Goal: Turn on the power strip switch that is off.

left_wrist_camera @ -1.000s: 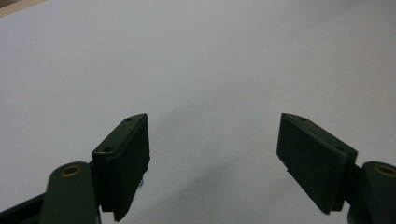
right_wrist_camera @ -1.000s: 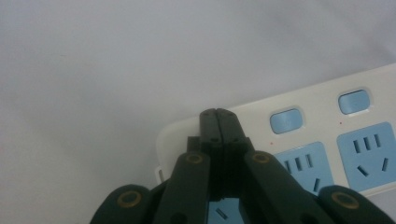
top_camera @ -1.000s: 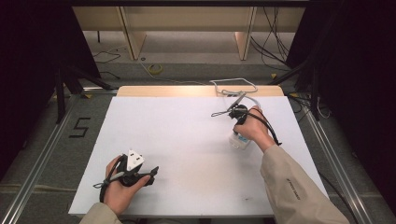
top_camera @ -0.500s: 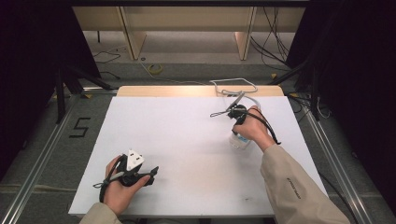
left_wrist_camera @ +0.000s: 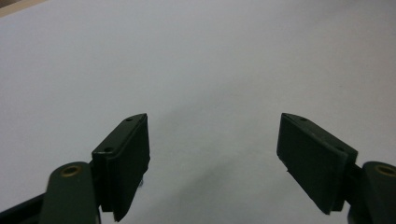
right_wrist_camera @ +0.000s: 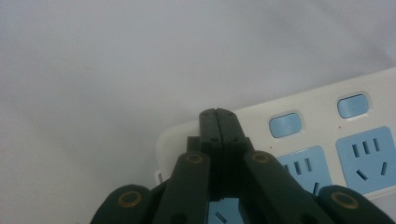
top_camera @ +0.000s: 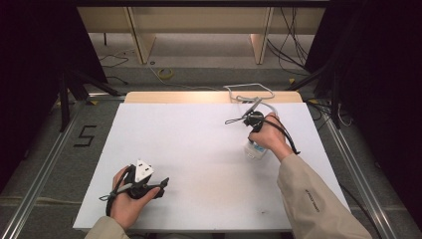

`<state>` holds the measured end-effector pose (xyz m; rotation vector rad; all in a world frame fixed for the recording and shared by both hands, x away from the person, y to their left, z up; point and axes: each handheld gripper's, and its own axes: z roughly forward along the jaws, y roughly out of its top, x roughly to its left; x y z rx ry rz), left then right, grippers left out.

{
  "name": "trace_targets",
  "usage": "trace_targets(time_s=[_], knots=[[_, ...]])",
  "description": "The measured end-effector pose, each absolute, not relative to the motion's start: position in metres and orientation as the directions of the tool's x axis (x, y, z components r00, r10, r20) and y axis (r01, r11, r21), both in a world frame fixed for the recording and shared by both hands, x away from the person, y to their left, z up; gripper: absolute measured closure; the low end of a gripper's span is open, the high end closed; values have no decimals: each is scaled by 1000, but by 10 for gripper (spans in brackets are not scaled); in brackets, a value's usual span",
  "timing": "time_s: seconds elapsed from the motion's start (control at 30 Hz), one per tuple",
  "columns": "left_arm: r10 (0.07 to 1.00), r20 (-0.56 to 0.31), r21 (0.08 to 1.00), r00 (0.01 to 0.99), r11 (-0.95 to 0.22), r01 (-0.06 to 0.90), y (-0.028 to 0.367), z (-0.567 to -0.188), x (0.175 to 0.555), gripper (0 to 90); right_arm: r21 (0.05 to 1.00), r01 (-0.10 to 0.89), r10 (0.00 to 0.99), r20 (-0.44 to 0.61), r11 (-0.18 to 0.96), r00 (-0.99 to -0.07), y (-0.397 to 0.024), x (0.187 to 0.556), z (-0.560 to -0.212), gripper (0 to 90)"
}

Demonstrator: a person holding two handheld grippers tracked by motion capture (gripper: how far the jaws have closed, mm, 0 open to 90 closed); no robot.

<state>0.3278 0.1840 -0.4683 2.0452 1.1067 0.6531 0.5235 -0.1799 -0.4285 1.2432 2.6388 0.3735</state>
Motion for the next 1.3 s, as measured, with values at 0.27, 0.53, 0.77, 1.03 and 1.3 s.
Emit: trace_targets(time_s=[0.27, 0.53, 0.77, 1.03, 1.3], knots=[[856, 98, 777, 508, -385, 498, 183, -468, 328, 253, 312, 726, 777, -70, 613, -626, -180, 524, -430, 900], [857, 99, 777, 505, -384, 499, 184, -469, 328, 253, 305, 714, 766, -89, 630, -637, -179, 522, -430, 900], [857, 96, 776, 506, -383, 501, 184, -469, 328, 252, 327, 716, 773, -78, 617, -630, -181, 521, -431, 900], [858, 92, 776, 506, -380, 503, 183, -470, 328, 252, 390, 720, 788, -24, 574, -615, -196, 518, -428, 900], [857, 92, 770, 507, -384, 509, 184, -470, 328, 251, 405, 703, 777, -30, 585, -629, -200, 510, -419, 884]])
